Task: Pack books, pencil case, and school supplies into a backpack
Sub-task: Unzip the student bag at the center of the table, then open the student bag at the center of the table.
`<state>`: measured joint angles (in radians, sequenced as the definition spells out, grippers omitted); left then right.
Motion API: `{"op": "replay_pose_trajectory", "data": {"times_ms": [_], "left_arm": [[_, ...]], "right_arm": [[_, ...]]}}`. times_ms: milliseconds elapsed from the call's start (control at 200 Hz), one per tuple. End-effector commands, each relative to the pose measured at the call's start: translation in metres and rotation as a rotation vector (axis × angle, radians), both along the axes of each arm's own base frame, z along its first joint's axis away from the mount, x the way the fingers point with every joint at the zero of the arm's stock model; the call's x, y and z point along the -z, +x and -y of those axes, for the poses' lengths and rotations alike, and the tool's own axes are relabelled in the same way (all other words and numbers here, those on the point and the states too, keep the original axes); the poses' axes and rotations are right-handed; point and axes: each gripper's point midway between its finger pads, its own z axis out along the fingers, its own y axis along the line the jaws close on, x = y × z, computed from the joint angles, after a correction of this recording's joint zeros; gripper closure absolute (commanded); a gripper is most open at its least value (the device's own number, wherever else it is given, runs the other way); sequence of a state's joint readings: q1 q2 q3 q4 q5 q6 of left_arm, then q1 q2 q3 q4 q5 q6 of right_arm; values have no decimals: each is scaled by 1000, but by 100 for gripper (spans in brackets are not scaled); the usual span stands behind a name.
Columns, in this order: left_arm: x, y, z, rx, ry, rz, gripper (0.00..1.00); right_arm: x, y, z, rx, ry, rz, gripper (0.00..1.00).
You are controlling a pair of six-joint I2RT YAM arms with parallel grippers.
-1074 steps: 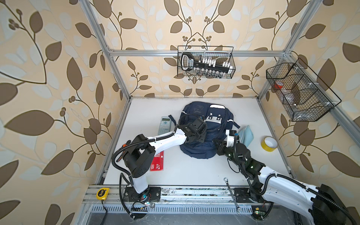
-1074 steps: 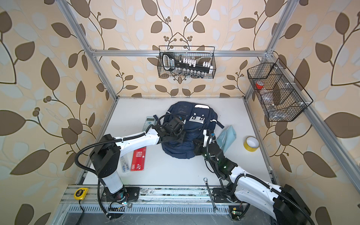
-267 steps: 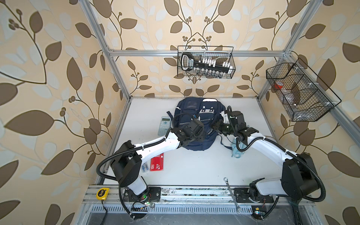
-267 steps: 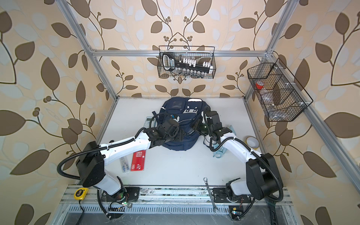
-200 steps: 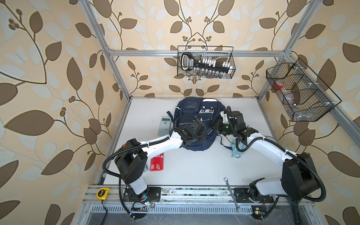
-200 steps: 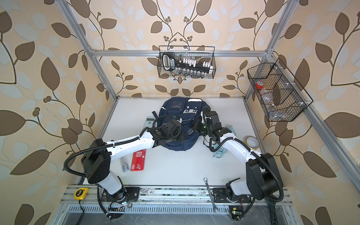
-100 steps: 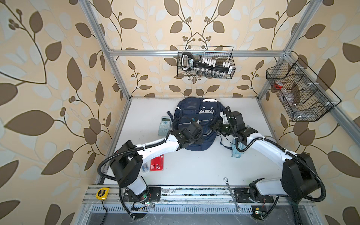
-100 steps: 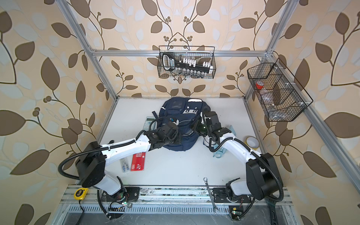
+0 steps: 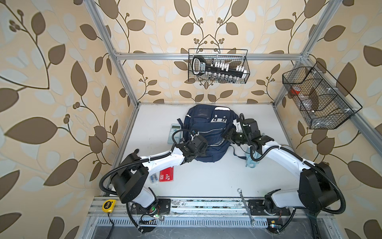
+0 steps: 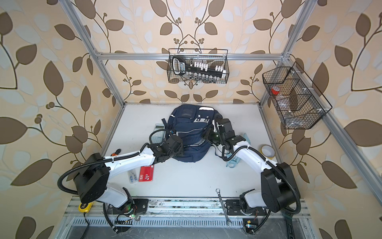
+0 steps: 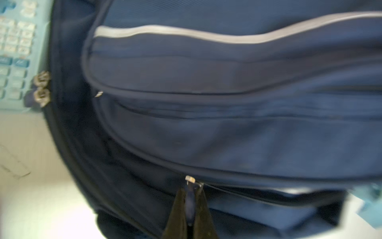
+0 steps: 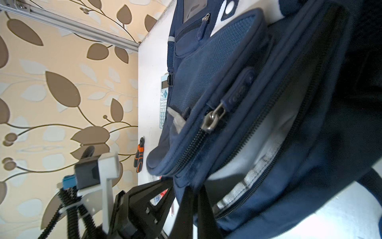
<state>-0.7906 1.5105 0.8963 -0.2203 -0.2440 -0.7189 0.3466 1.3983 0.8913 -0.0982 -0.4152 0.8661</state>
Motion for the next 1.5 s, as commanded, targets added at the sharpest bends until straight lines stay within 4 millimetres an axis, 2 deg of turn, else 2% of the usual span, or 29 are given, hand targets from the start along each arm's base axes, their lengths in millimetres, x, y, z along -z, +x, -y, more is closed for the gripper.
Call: {"op": "replay_pose_trajectory", "data": {"times_ms": [0,15,45,55,75,130,150,200,230,300,395,435,515,555,605,675,680,735,815,955,970,980,1000,1155,1225,1270,1305,1380,1494], "left_arm": [[-4,-7,-5,-7,-35,-10,100],[-8,-8,-2,5,-48,-4,99],[-13,-7,4,32,-65,4,86],[-14,-7,6,38,-70,7,81],[-30,-7,8,53,-98,37,73],[-43,-6,9,76,-94,60,57],[-48,-5,8,79,-85,69,51],[-58,-4,4,100,-40,85,26],[-64,-4,3,119,-19,96,22],[-75,-6,-1,163,31,113,21],[-90,-13,6,272,66,170,20],[-92,-17,12,330,70,184,19],[-86,-18,23,400,77,171,18],[-83,-16,28,423,91,157,18],[-81,-13,33,454,113,155,18],[-89,-5,35,467,150,191,18],[-84,-3,36,468,163,181,19],[-85,4,34,468,216,184,20],[-94,10,29,461,268,207,23],[-99,7,18,446,293,217,27],[-96,6,18,448,294,212,27],[-104,4,16,444,280,230,27],[-108,2,15,442,272,240,27],[-110,-3,9,450,267,257,25],[-112,-2,9,462,277,257,24],[-112,-1,10,466,284,255,23],[-114,0,11,475,283,253,22],[-116,3,16,507,283,261,19],[-115,9,25,562,271,267,17]], "right_arm": [[-15,10,-2,-10,1,71,100],[-14,10,-3,-13,-1,69,100],[-9,8,-3,-18,-9,57,100],[-8,7,-3,-20,-12,55,97],[-7,7,-3,-20,-18,51,88],[-3,5,0,-11,-45,45,64],[-3,5,3,-5,-59,44,59],[-2,4,7,-1,-94,43,54],[-2,3,10,5,-112,42,52],[-2,2,13,11,-124,45,51],[1,3,9,-4,-112,36,53],[2,5,6,-7,-101,33,57],[5,9,3,-12,-89,25,74],[4,11,2,-13,-88,23,78],[2,11,4,-9,-104,22,77],[1,11,15,26,-160,31,65],[1,11,16,28,-165,31,64],[6,9,25,48,-212,21,55],[20,7,23,20,-207,-20,51],[42,4,7,-21,-211,-75,51],[43,4,5,-23,-211,-77,51],[44,4,3,-24,-210,-78,51],[46,5,0,-27,-207,-80,51],[58,11,-9,-19,-220,-115,54],[61,17,-9,-7,-228,-125,70],[57,22,-12,-7,-224,-116,90],[52,27,-14,-9,-214,-105,100],[29,35,-24,-43,-155,-65,100],[-26,44,-25,-33,-120,36,100]]}}
